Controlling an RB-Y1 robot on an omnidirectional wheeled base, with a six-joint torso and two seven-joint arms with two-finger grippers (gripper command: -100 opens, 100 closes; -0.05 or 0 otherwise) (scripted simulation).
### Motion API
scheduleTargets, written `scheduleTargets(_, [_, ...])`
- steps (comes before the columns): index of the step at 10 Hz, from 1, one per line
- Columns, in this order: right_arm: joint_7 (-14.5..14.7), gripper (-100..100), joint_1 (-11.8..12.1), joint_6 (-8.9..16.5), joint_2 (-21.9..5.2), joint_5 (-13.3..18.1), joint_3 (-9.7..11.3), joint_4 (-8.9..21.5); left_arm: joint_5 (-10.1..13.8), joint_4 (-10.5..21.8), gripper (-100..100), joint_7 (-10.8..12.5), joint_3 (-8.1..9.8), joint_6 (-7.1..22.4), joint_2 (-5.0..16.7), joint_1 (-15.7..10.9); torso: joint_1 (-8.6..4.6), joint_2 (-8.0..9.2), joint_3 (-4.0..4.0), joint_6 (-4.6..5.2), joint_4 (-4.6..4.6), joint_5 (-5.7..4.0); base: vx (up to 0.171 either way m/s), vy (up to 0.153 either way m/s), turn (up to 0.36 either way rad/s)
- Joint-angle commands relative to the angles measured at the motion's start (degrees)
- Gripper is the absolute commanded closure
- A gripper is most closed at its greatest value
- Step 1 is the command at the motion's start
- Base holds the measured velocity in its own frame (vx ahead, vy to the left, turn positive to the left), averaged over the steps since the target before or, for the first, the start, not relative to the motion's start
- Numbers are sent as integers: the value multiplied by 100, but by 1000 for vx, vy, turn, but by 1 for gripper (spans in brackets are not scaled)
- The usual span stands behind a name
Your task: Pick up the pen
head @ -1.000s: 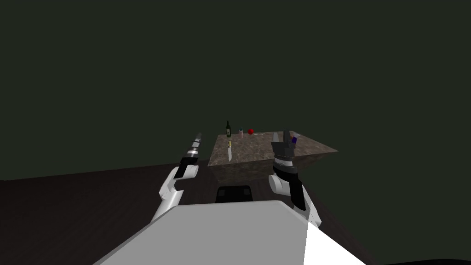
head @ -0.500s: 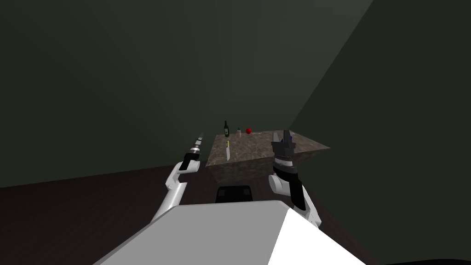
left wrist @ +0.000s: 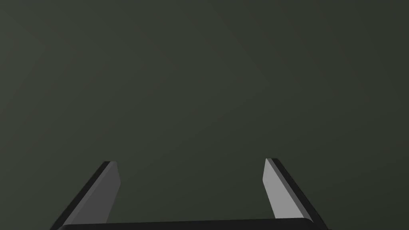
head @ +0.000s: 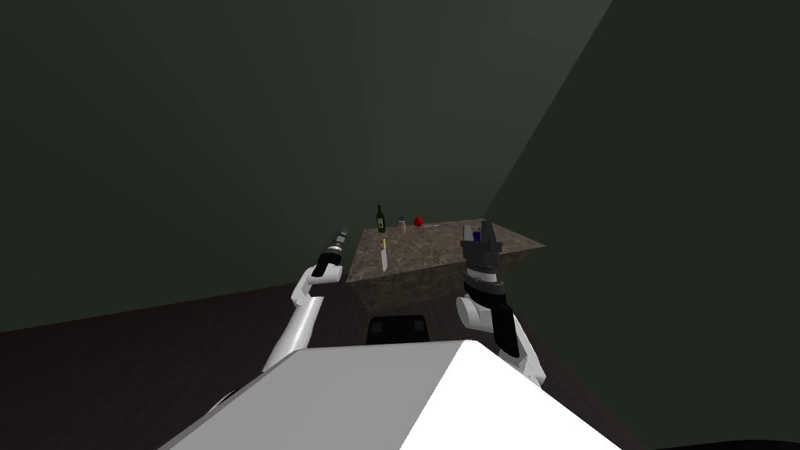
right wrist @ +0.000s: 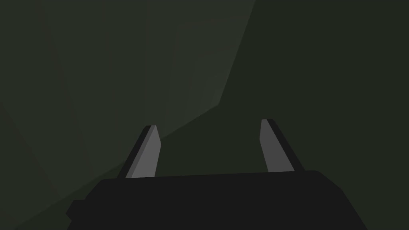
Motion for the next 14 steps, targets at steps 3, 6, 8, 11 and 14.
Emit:
scheduleTargets(3, [0, 0, 0, 0, 0, 0, 0, 0, -9, 530, -100, -381, 103, 471, 12, -417, 2, 0, 0, -1, 0, 0, -17, -16, -61])
scheduleTargets(6, [0, 0, 1, 0, 0, 0, 0, 0, -8, 1018, -100, -874, 239, 980, 48, -912, 5, 3, 2, -4, 0, 1, -21, -13, -92])
scheduleTargets(8, [0, 0, 1, 0, 0, 0, 0, 0, -2, 1328, -100, -1121, 304, 1284, 71, -1193, 5, 1, 1, -5, 0, 1, -17, -13, -77])
scheduleTargets(11, [0, 0, 0, 0, 0, 0, 0, 0, 6, 1844, -100, -1382, 368, 1622, 98, -1517, 3, 1, 0, -2, 0, 1, -14, -11, -73])
scheduleTargets(14, [0, 0, 0, 0, 0, 0, 0, 0, 18, 2219, -100, -1636, 429, 1906, 129, -1784, 4, -2, -1, -2, 0, 1, -9, -9, -55])
